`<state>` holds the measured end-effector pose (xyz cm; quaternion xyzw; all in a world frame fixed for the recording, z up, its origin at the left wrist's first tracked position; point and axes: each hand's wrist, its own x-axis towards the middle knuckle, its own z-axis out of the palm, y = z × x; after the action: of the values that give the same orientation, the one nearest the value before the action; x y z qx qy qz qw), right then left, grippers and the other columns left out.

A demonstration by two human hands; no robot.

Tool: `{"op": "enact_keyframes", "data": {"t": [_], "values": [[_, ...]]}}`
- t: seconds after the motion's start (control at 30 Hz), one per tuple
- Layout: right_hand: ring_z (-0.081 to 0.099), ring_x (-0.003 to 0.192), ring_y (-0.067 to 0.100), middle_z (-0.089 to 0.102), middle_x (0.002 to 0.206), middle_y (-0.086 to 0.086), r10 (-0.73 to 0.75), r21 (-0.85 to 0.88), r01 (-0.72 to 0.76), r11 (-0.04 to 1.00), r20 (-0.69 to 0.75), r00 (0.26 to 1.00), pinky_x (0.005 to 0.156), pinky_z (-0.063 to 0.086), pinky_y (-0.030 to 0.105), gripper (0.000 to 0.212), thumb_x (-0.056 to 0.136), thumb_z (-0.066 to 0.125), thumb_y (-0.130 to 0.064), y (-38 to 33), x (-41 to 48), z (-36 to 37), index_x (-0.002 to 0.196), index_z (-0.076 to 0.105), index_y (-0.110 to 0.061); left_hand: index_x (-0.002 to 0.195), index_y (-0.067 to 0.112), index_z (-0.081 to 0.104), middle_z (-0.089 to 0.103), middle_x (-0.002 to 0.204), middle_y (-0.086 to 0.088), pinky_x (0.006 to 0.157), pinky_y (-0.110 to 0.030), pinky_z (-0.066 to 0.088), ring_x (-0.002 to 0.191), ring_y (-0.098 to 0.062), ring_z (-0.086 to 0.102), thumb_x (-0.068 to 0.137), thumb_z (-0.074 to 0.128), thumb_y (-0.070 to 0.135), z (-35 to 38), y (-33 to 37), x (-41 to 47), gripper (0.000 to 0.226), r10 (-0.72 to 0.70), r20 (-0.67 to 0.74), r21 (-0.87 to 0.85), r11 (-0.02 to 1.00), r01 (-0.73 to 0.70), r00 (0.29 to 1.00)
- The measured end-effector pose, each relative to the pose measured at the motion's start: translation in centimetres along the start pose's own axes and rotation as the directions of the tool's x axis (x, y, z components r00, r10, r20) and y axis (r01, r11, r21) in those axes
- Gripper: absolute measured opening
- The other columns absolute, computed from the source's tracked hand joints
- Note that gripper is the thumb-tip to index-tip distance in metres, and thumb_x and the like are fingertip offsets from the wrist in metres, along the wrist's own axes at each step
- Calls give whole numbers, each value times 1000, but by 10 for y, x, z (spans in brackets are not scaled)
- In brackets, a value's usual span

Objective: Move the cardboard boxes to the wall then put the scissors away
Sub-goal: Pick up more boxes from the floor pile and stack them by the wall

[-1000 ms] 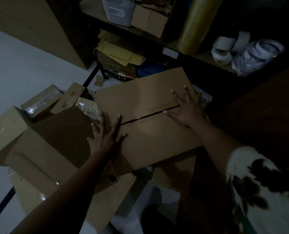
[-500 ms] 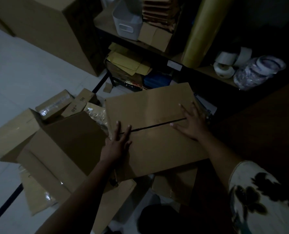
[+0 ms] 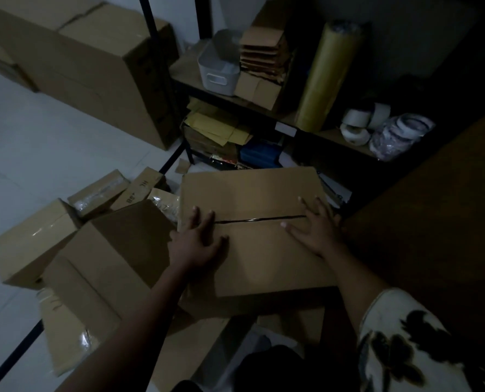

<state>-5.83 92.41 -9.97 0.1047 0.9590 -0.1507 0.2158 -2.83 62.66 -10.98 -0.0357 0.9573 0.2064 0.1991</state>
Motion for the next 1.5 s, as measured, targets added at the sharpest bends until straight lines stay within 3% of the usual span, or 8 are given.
{"op": "enact_keyframes", "data": {"t": [0.2,0.43,0.63,0.8,1.0,1.27,1.5], "values": [[6,149,29,-2,164,-2,-12,72,24,997,-157,987,116,14,51,87,82,46,-76,-23,-74,-42,154,13,-41,151,48,8,-4,162,9,107,-58,33,138,-46,25,87,39,72,-57,13,-48,74,102,-120,54,994,-96,988],[13,142,44,-1,163,-10,-9,49,23,999,-270,963,112,21,56,83,77,41,-83,-65,-149,-100,149,11,-54,152,45,10,-1,162,10,108,-50,33,139,-39,30,85,35,75,-127,9,-112,77,148,-259,41,989,-142,954],[14,145,39,3,163,-9,-113,38,134,990,-340,933,112,19,60,93,67,27,-96,-124,-188,-117,149,8,-55,152,39,20,5,163,5,112,-53,28,141,-35,28,88,37,71,-196,-24,-167,74,173,-402,81,985,-153,899],[15,145,38,4,163,-9,-216,41,253,967,-399,891,112,18,58,88,74,33,-90,-194,-212,-127,151,13,-50,149,43,26,12,162,7,104,-53,37,135,-46,30,86,43,69,-249,-67,-201,71,92,-510,68,995,-66,855],[13,147,36,3,163,-9,-409,-9,436,900,-368,835,115,19,58,92,72,34,-91,-274,-224,-137,151,12,-50,149,43,26,12,161,9,103,-49,37,132,-45,32,86,44,68,-286,-107,-260,70,-92,-620,-1,993,117,780],[9,146,41,2,163,-9,-622,-112,613,782,-201,757,114,16,57,88,78,39,-84,-373,-254,-114,152,13,-46,149,42,26,12,161,9,104,-46,36,130,-46,33,87,46,66,-294,-175,-335,70,-365,-632,-144,922,359,683],[15,143,42,6,163,-6,-736,-173,718,674,-74,673,114,19,54,87,78,38,-84,-440,-279,-70,153,14,-44,149,41,29,16,161,8,105,-48,34,133,-44,32,86,46,67,-291,-240,-380,70,-496,-614,-221,855,469,614]]}}
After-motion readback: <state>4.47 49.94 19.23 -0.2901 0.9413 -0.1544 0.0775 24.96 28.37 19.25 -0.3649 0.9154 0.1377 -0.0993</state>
